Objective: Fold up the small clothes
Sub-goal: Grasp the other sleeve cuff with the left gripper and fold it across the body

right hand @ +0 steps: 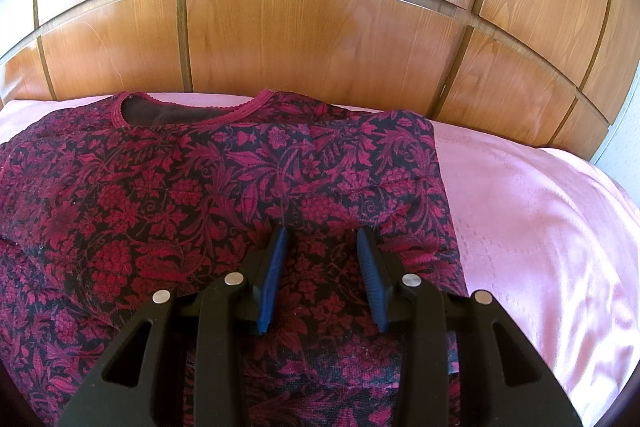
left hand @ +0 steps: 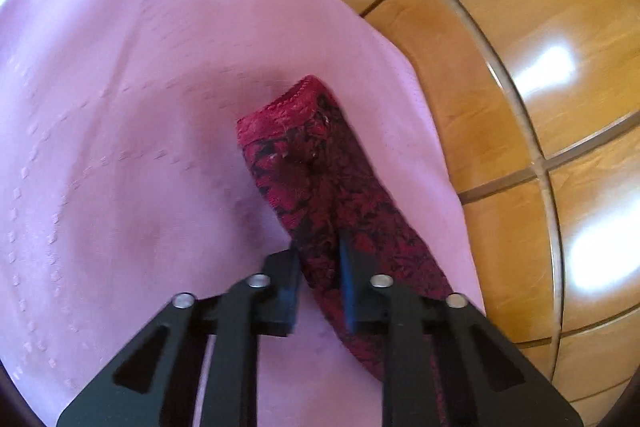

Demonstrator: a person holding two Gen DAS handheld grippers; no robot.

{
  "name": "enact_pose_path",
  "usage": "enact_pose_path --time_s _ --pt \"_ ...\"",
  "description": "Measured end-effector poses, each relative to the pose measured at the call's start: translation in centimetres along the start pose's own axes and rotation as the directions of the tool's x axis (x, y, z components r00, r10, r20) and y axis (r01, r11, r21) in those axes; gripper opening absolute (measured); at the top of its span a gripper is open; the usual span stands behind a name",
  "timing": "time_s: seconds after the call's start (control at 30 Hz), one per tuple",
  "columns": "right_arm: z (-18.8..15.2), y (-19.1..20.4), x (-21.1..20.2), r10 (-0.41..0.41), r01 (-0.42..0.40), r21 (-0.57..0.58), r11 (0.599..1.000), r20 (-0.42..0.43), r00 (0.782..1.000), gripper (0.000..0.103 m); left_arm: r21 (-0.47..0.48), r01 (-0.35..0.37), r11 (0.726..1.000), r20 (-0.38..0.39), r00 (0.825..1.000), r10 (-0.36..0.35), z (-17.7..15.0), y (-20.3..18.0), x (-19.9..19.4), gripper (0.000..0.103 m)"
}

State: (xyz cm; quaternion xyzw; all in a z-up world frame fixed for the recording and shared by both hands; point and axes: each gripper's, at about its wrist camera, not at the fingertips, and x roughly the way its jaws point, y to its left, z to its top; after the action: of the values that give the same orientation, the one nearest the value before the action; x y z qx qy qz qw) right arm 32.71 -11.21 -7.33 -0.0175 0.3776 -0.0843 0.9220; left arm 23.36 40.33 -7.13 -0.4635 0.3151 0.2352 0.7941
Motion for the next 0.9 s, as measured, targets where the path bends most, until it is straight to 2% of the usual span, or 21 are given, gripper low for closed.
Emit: enact_pose_path --time_s 0.1,0.2,0.23,0.3,0.43,0.5,0.7,0.77,0.87,0.9 --pt "0.0 0.0 0.0 0.000 0.000 0.000 1.000 0.000 1.000 0.036 0.075 0.078 0.994 0.031 0.996 -0.080 -1.1 -2.6 -1.9 0.010" --pt "0.0 -0.1 0.0 0.001 -0.001 0.000 1.000 0.000 1.000 0.036 0.196 0.190 0.962 0.021 0.980 -0.198 -3.9 -6.9 -4.6 0.010" --pt "0.0 -0.1 0.0 0.001 -0.001 0.000 1.000 0.001 1.000 0.036 0.227 0.209 0.951 0.014 0.976 -0.217 -4.5 -8.2 -5.0 0.010" --pt "0.0 -0.1 0.0 0.002 -0.002 0.000 1.000 0.000 1.000 0.036 0.306 0.243 0.921 -0.006 0.967 -0.253 -7.0 -10.9 -5.9 0.010" --pt "0.0 -0.2 -0.1 0.008 -0.008 0.005 1.000 0.001 1.000 0.036 0.441 0.333 0.833 -0.114 0.942 -0.316 -13.8 -16.1 -6.4 0.010" --pt "0.1 -0.3 -0.1 0.015 -0.015 0.010 1.000 0.002 1.000 0.036 0.496 0.367 0.787 -0.193 0.930 -0.312 -17.6 -18.5 -5.6 0.010" --pt "0.3 -0.7 0.1 0.033 -0.033 0.021 0.999 0.003 0.999 0.036 0.594 0.399 0.698 -0.345 0.911 -0.227 -26.8 -22.4 -2.3 0.011" --pt "0.4 -0.8 0.2 0.041 -0.041 0.026 0.999 0.003 0.999 0.036 0.645 0.378 0.664 -0.357 0.917 -0.176 -28.9 -23.5 -1.2 0.017" --pt "0.4 -0.9 0.3 0.048 -0.048 0.032 0.998 0.004 0.999 0.036 0.697 0.361 0.619 -0.345 0.926 -0.152 -30.8 -24.1 -1.2 0.036" --pt "0.4 -0.9 0.3 0.050 -0.050 0.034 0.998 0.004 0.999 0.037 0.707 0.361 0.608 -0.342 0.927 -0.154 -31.0 -24.3 -1.5 0.048"
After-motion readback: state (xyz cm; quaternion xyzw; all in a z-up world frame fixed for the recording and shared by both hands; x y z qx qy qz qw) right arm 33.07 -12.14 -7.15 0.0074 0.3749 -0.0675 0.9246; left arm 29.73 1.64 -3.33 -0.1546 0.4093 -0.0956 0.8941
